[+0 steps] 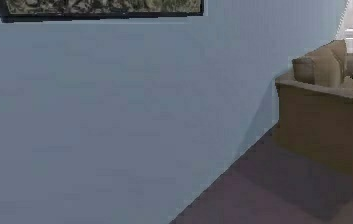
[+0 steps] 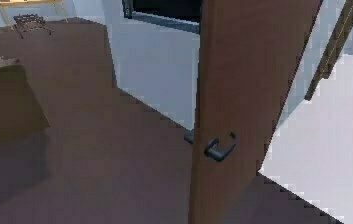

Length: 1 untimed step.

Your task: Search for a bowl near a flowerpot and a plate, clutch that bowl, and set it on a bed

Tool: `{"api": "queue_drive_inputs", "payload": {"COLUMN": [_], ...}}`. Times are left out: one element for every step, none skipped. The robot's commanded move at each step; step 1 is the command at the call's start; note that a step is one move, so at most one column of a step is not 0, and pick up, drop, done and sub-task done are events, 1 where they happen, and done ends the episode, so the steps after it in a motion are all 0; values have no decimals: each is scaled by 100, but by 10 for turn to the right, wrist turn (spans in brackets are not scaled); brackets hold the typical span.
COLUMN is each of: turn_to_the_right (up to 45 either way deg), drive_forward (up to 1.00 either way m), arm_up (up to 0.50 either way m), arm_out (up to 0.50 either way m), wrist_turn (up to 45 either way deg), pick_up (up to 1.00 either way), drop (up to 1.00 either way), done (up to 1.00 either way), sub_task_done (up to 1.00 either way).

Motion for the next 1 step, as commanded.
{"api": "queue_drive_inputs", "payload": {"turn_to_the_right": [240], "drive_forward": [0], "arm_up": [0], "arm_out": [0], "wrist_turn": [0], "pick_up": [0], "drop": [0], "done": [0], "sub_task_done": [0]}}
